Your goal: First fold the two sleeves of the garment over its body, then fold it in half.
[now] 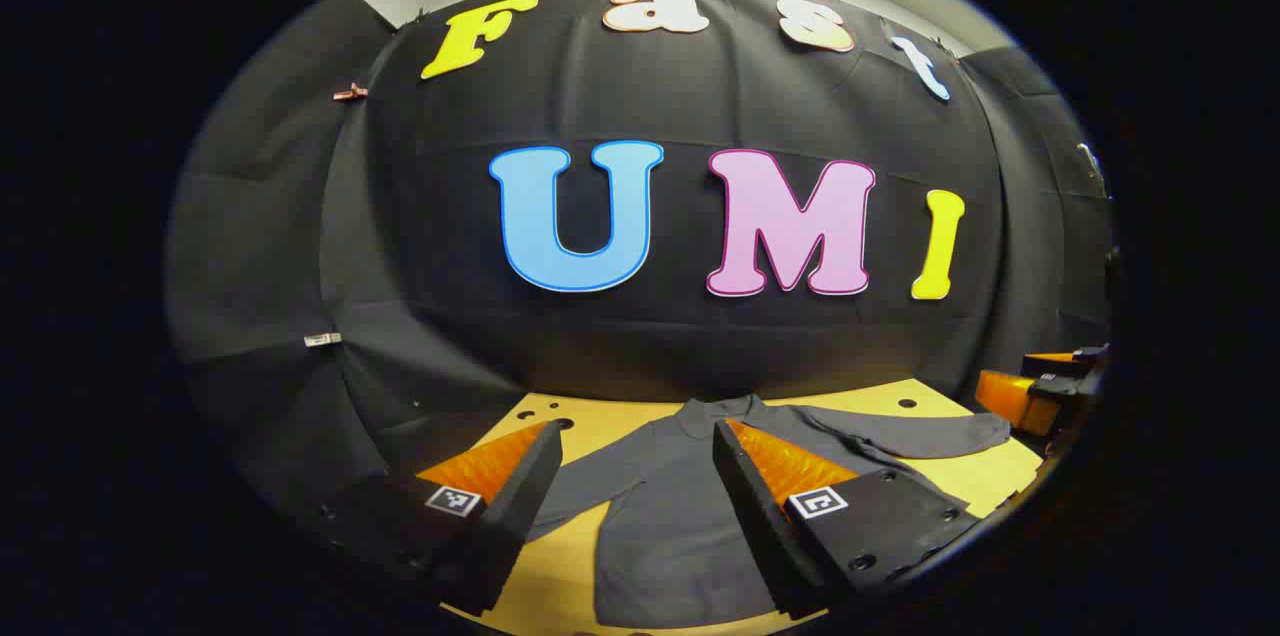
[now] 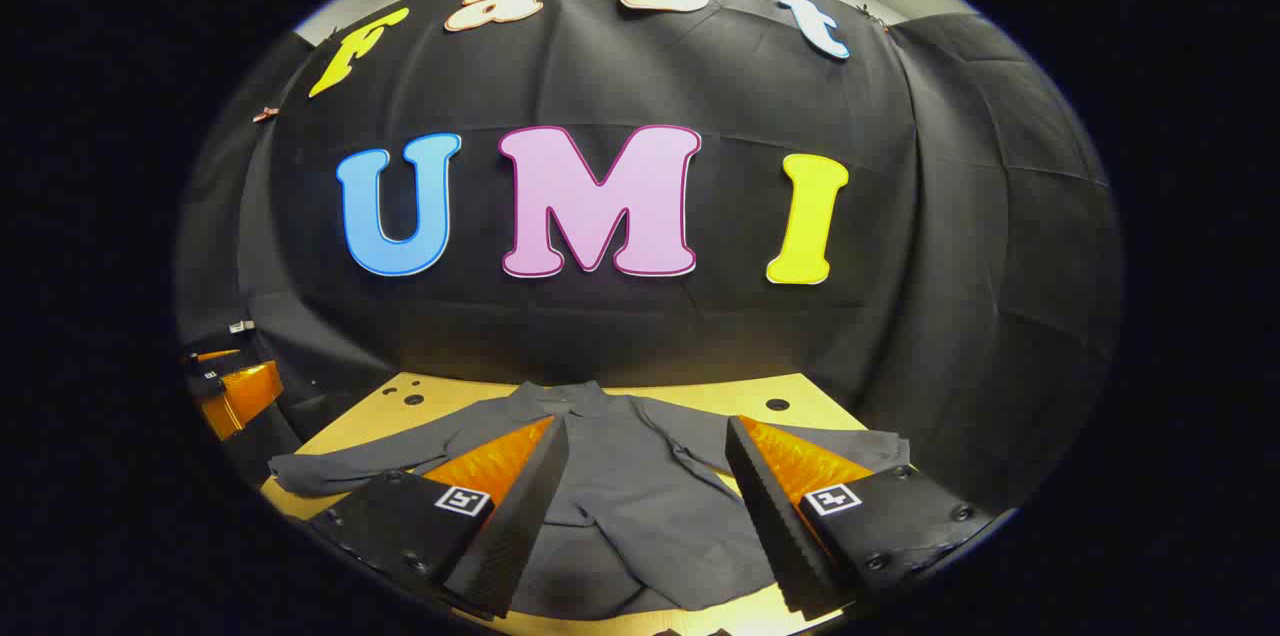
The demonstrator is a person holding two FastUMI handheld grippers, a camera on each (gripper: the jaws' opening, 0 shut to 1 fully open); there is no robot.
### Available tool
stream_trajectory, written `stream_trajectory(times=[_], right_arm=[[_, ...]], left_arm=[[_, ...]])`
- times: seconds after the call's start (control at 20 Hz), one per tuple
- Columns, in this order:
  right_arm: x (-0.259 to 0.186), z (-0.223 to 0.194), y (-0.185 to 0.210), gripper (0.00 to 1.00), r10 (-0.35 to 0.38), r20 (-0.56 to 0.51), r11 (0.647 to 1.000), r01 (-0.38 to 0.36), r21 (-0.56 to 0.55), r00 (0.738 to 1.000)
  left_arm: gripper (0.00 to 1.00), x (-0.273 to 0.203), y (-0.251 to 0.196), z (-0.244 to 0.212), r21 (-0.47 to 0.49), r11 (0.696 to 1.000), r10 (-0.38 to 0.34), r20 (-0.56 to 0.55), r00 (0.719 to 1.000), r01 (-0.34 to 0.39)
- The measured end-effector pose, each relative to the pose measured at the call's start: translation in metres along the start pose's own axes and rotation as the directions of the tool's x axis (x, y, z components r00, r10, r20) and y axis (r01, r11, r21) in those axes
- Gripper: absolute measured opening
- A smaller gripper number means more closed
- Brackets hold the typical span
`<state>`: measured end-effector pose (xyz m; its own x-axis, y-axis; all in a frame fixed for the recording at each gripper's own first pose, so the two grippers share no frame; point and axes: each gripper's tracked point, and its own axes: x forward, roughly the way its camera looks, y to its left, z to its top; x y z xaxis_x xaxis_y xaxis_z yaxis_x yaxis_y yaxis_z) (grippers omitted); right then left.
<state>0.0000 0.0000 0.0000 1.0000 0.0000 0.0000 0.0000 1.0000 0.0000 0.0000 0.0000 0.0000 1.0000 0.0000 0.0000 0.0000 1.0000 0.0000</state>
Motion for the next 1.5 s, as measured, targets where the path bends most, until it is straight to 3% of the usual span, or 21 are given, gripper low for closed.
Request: stream_trajectory(times=[0.55,1.0,1.1,1.3,1.5], right_arm=[[0.012,-0.003,-0.036,0.98,-0.058,-0.012,0.998,0.058,0.011,0.998],[0.024,-0.008,-0.045,0.98,-0.037,-0.020,0.999,0.036,-0.038,0.999],[0.030,-0.009,-0.058,0.98,-0.061,-0.023,0.997,0.059,-0.057,0.998],[0.046,-0.014,-0.080,0.98,-0.074,-0.045,0.997,0.072,-0.032,0.996],[0.064,-0.025,-0.126,0.98,-0.159,-0.071,0.987,0.157,-0.027,0.985]], left_arm=[[0.96,0.014,0.002,0.002,0.025,0.999,0.027,0.000,1.000,-0.027],[0.96,0.012,0.002,-0.006,0.043,0.999,0.030,-0.030,0.999,-0.029],[0.92,0.012,0.002,-0.006,0.046,0.998,0.035,-0.035,0.999,-0.034],[0.96,0.010,0.004,-0.014,0.040,0.998,0.058,-0.056,0.997,-0.056],[0.96,0.004,0.010,-0.022,0.040,0.995,0.089,-0.082,0.993,-0.086]])
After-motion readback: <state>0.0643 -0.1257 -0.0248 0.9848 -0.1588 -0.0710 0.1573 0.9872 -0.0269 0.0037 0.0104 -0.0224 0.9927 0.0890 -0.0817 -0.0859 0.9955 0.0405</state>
